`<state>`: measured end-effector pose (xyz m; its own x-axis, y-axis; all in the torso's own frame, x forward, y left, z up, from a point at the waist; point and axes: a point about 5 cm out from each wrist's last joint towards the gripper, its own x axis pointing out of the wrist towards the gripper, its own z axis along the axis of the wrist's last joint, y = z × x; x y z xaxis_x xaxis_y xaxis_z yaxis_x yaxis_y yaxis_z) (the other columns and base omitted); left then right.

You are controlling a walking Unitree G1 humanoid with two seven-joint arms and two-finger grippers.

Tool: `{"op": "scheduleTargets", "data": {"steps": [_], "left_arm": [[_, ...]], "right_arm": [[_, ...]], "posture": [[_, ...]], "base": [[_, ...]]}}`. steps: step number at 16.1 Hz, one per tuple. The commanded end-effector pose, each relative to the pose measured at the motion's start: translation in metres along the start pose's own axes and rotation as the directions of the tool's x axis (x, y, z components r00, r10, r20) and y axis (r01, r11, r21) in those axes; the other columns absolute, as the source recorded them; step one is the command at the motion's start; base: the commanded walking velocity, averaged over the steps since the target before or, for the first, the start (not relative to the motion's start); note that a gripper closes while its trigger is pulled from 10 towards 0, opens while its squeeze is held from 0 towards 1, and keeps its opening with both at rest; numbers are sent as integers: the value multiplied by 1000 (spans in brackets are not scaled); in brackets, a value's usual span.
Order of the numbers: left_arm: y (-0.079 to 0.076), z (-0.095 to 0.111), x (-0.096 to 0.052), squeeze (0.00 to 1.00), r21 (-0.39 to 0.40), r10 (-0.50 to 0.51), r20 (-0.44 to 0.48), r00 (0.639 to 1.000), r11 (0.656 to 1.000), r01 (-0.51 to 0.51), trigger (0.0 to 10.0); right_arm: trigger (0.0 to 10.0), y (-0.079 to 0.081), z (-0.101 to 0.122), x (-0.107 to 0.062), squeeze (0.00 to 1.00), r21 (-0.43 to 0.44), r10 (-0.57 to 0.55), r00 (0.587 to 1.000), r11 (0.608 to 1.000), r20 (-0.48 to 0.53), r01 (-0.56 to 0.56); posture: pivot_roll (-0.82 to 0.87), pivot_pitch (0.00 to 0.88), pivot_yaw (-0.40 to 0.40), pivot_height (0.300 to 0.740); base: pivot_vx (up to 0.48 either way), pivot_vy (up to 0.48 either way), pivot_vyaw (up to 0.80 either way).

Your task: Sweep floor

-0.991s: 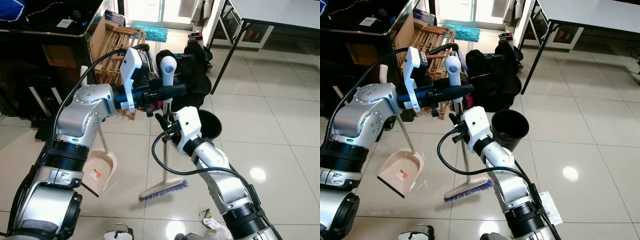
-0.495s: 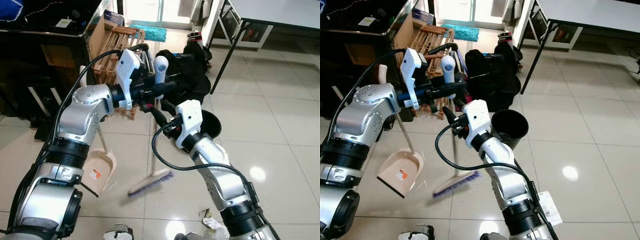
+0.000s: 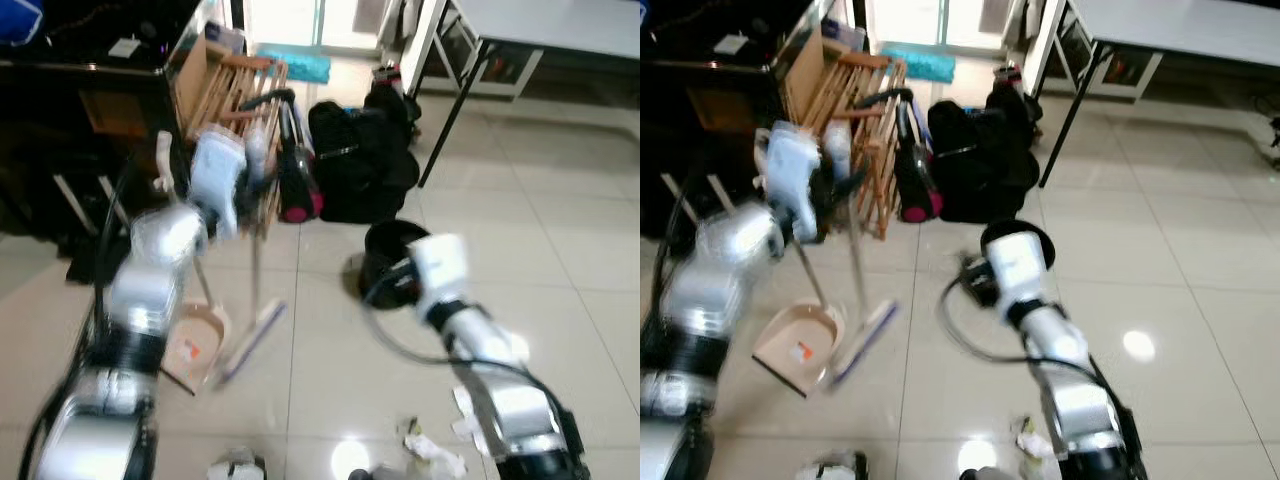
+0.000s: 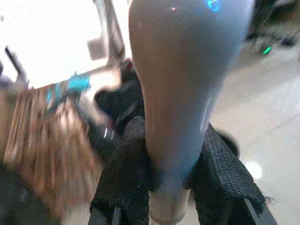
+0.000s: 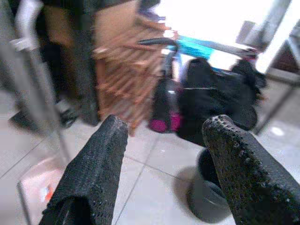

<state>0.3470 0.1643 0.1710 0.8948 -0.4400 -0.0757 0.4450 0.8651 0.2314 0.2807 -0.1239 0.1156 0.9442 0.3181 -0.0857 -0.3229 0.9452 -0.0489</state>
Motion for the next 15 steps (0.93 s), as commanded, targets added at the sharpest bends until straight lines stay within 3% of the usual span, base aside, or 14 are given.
{"op": "scheduleTargets", "data": {"steps": [1,2,4,7,11,15], "left_arm": [[-3,7,-6,0,-13,67,1,998,998,-67,10000],[-4,5,-10,0,-13,100,-8,995,995,-100,10000],[-13,-8,-33,0,-14,186,10,982,982,-186,10000],[-12,-19,-62,0,84,249,-31,968,966,-246,10000],[-12,-22,-84,0,73,307,-10,952,950,-305,10000],[-12,-18,-94,0,66,339,3,941,938,-339,10000]], "right_arm": [[10000,-4,6,-1,0,57,-51,998,997,31,50],[10000,-4,8,-1,0,70,-65,997,996,39,62],[10000,5,11,3,0,82,-60,997,995,53,56],[10000,8,10,4,0,114,-79,996,991,46,74],[10000,9,12,4,0,98,-50,995,994,81,42],[10000,12,14,4,0,125,-11,995,992,101,-2]], "posture": [[142,79,-86,740],[142,79,-86,740],[156,86,-106,740],[165,91,-118,740],[166,94,-126,740],[170,97,-127,740]], "base": [[0,0,0],[0,0,0],[0,0,0],[0,0,0],[0,0,0],[0,0,0]]}}
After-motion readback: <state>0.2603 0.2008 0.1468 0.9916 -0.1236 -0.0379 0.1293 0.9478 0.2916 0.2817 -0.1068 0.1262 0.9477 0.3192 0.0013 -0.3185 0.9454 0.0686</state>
